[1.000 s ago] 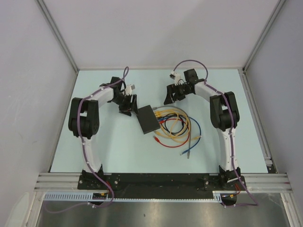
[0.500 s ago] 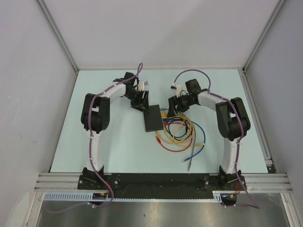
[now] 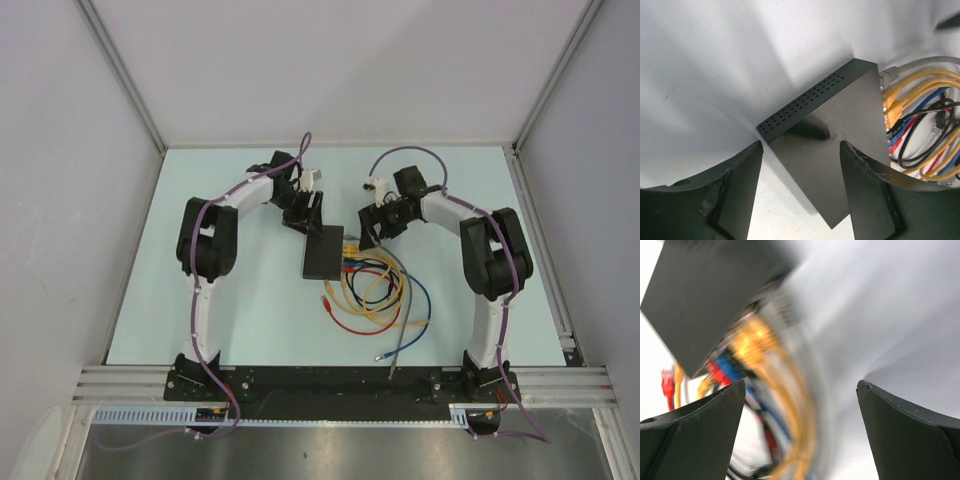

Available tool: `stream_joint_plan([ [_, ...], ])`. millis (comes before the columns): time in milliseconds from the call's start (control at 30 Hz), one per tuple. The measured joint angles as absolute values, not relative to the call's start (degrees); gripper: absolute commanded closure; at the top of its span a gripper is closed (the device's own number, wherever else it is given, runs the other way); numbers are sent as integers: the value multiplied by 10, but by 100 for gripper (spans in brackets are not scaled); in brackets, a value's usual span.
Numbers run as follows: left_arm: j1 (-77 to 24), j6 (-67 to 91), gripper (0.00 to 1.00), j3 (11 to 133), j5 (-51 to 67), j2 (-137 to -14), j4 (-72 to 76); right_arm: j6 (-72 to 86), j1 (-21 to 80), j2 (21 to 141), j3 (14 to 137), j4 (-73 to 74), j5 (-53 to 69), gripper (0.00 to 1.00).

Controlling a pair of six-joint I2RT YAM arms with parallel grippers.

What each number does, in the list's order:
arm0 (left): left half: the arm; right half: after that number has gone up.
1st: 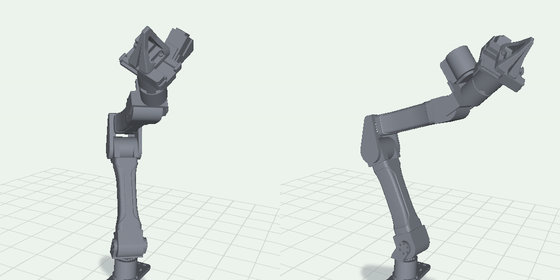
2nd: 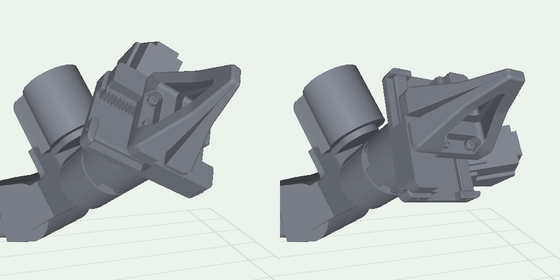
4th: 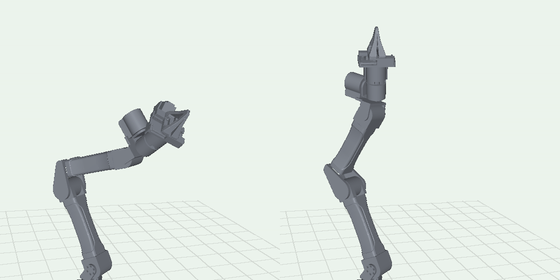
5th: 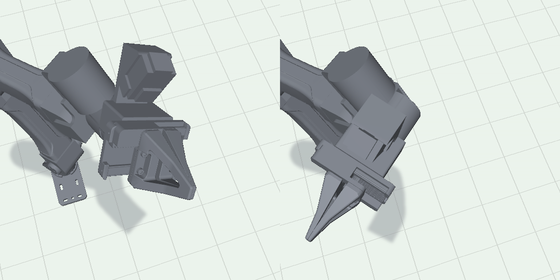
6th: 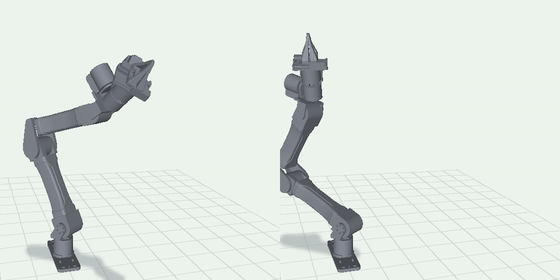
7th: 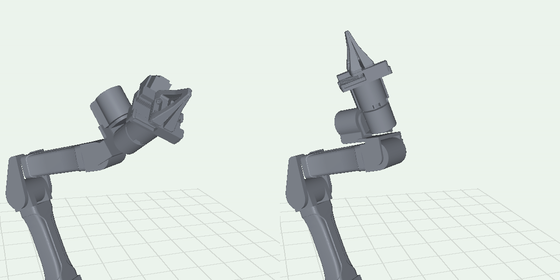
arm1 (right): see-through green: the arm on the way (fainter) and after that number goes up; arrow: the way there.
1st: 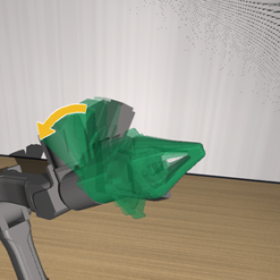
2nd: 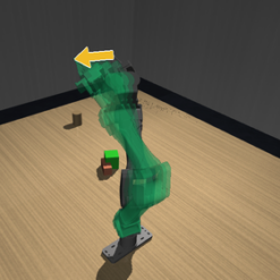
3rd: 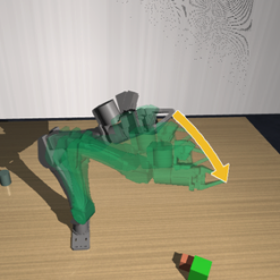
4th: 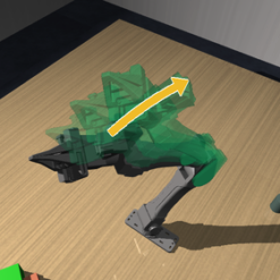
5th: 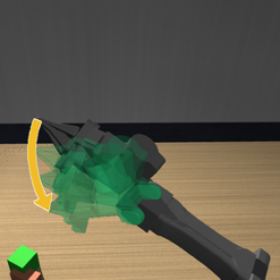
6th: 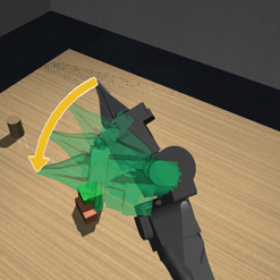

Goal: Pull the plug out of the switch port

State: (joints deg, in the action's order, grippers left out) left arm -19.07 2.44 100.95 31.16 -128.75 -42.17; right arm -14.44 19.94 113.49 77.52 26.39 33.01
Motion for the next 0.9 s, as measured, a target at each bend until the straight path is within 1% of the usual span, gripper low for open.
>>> stream_joint_plan([
  [133,-184,23,29,1000,296,-1266,-432,-135,134,1181,849,271,373,4],
  [233,-174,14,33,1000,291,-1243,-447,-126,107,1218,900,270,400,6],
  [367,-166,2,47,1000,294,-1209,-456,-108,115,1262,938,265,433,10],
  [433,-166,-1,49,1000,304,-1201,-455,-101,124,1279,953,263,451,12],
  [500,-168,-5,56,1000,310,-1203,-456,-96,136,1292,971,262,458,14],
  [533,-170,-8,61,1000,313,-1205,-456,-95,142,1296,974,258,463,16],
  [567,-171,-11,69,1000,315,-1208,-456,-93,147,1298,974,256,466,19],
  [600,-172,-14,72,1001,318,-1212,-457,-92,149,1298,974,255,469,21],
  [633,-174,-18,76,1003,320,-1218,-460,-90,153,1300,974,255,473,22],
  [667,-176,-22,82,1009,324,-1227,-462,-88,156,1301,974,255,478,25],
  [700,-177,-24,86,1012,326,-1234,-463,-88,159,1303,974,255,484,26],
  [900,-193,-36,91,1017,336,-1273,-471,-97,164,1308,974,261,501,32],
])
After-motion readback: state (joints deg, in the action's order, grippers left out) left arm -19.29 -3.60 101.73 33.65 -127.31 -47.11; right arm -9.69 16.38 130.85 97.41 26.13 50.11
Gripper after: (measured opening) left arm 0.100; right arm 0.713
